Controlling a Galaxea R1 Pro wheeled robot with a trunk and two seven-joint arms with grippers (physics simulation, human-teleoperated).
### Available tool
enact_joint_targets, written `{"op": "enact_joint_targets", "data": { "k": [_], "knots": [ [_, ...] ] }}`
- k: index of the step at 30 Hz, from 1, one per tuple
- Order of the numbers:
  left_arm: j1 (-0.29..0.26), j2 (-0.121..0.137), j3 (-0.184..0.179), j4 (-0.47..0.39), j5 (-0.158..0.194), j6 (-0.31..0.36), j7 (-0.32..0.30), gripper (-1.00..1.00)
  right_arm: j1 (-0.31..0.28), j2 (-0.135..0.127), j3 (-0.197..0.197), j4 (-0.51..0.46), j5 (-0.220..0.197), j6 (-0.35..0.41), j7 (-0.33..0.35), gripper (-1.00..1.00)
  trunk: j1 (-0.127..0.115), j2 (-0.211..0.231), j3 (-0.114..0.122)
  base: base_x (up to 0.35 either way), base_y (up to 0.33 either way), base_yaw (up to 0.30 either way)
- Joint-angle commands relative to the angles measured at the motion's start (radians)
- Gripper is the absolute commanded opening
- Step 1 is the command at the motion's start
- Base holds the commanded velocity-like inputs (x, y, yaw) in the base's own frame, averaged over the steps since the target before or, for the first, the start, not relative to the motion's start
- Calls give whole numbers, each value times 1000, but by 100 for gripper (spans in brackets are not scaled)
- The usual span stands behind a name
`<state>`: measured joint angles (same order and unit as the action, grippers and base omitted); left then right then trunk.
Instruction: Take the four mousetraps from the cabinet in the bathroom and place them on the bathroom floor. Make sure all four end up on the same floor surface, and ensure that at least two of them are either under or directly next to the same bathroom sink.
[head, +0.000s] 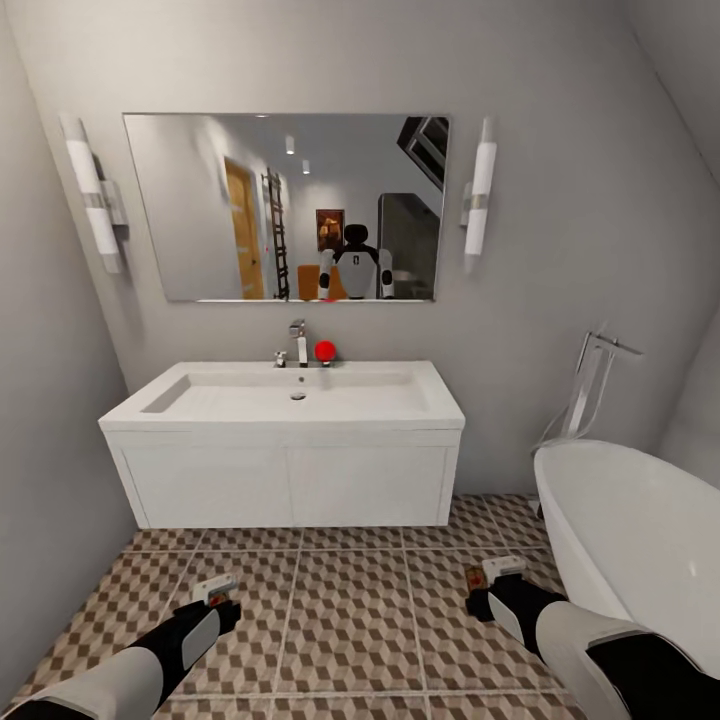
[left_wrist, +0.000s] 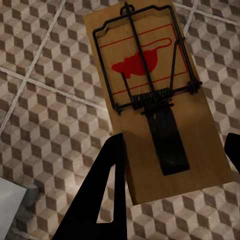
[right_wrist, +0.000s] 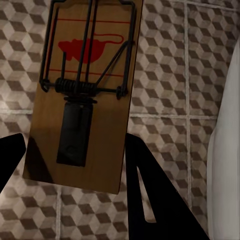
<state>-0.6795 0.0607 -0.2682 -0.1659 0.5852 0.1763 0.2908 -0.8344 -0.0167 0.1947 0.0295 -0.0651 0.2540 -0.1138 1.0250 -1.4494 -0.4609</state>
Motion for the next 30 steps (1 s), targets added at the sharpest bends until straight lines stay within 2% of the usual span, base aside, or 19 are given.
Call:
{"op": "enact_joint_targets", "data": {
  "k": [1, 20, 30],
  "knots": [
    [0, 0, -8, -4, 6, 6, 7, -100, -1, 0, 8, 1, -7, 1, -3, -100, 0, -1, -1, 8, 0, 0],
    [0, -16, -6, -4, 10, 5, 9, -100, -1, 0, 9, 1, -7, 2, -5, -100, 0, -1, -1, 1, 0, 0],
    [0, -18, -6, -3, 8, 5, 8, -100, -2, -1, 9, 1, -7, 4, -4, -100, 38, -71, -32, 0, 0, 0]
  ]
}}
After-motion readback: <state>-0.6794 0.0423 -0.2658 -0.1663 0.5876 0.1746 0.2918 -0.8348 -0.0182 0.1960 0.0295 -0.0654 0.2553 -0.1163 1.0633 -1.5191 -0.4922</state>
